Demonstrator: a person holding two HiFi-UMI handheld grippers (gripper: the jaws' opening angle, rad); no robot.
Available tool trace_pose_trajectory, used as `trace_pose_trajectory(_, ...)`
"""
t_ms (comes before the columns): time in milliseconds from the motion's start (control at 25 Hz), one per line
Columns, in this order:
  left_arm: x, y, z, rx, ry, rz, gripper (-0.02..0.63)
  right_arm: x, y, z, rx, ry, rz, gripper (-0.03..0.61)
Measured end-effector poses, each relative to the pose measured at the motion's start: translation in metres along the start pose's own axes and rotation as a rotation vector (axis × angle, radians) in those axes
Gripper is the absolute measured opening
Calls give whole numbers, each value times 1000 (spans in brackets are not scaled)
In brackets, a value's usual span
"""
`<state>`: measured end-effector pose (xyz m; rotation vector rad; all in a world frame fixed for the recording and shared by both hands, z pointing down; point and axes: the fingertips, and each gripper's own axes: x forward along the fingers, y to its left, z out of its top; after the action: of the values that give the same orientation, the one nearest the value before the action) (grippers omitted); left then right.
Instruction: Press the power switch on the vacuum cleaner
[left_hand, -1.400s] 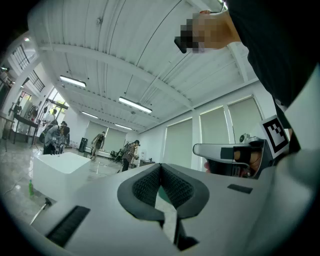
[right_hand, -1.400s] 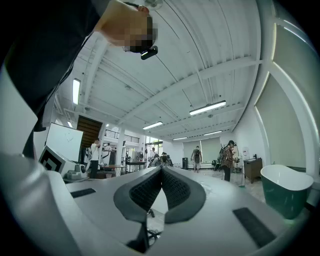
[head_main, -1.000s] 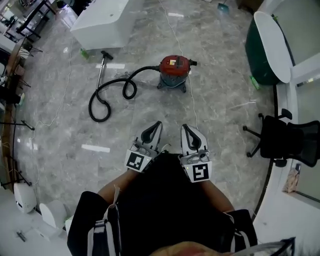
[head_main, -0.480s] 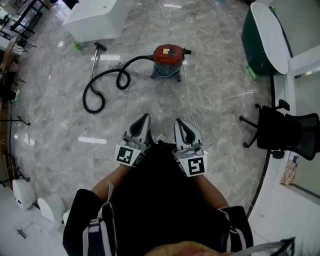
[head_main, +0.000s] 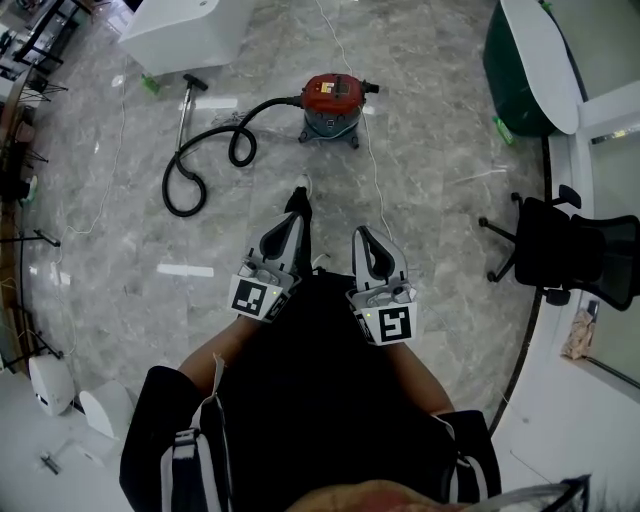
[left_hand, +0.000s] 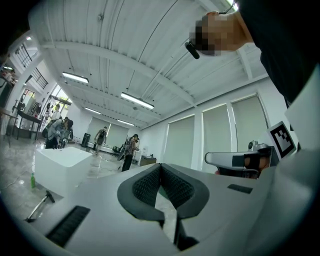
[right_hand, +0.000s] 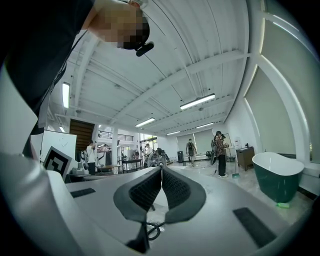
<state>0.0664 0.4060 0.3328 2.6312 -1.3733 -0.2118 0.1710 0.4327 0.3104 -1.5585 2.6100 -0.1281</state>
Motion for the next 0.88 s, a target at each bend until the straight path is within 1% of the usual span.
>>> trace_pose_trajectory(80,4,1,-3,7,13,-3,20,0,-5,0,6,-4,-9,20)
trace_pose_trajectory(160,6,5,-1,5,7,2,20,1,-9,0,2,-9,-15,20)
trace_pose_trajectory(240,6,11,5,8,-7,25,20,3,-14,-1,2,-7,-20,20)
trace_pose_trajectory(320,3,14,6,27,-9,46,20,6,-17,-5,0,9,-21,20)
trace_pose_trajectory(400,1,12,5,43,-7,32,20,11,-15,-11,-20,17,-18,20)
trace_pose_trajectory(520,2,12,-1,36,25,22,20,20,-8,-8,-64,-8,2,20)
trace_pose_trajectory(640,7,12,3,30,15,13,20,23,-5,-10,-57,-3,6,20)
trace_pose_trajectory(760,11,16,0,22,5,6,20,25,-16,-14,-21,21,-14,20)
trace_pose_trajectory(880,17,22,-7,13,1,2,20,31,-27,-13,-24,25,-29,20)
